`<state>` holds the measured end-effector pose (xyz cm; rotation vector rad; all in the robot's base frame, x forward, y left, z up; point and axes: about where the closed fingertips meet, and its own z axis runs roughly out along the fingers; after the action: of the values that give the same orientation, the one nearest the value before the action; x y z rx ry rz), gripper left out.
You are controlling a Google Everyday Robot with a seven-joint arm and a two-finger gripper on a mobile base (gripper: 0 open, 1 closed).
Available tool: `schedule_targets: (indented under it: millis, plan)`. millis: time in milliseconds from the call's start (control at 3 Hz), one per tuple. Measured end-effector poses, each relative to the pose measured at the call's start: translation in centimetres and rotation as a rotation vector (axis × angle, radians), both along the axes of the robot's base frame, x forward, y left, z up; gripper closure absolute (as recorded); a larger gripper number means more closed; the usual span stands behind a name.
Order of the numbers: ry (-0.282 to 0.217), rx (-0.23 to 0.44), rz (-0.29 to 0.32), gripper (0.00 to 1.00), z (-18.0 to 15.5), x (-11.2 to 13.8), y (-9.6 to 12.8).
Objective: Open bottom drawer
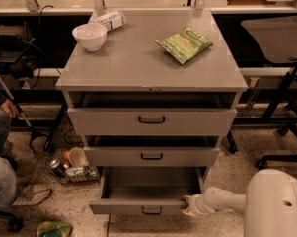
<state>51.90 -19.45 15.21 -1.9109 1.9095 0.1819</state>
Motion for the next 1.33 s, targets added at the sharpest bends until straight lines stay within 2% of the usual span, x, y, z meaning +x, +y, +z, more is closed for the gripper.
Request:
schedule_targets:
  millis: [1000, 1333]
  plan:
    - [0.002, 0.002, -0.005, 1.00, 0.4, -0.4, 0.0]
    - [0.014, 0.022, -0.051, 1.00, -0.3, -3.4, -0.5]
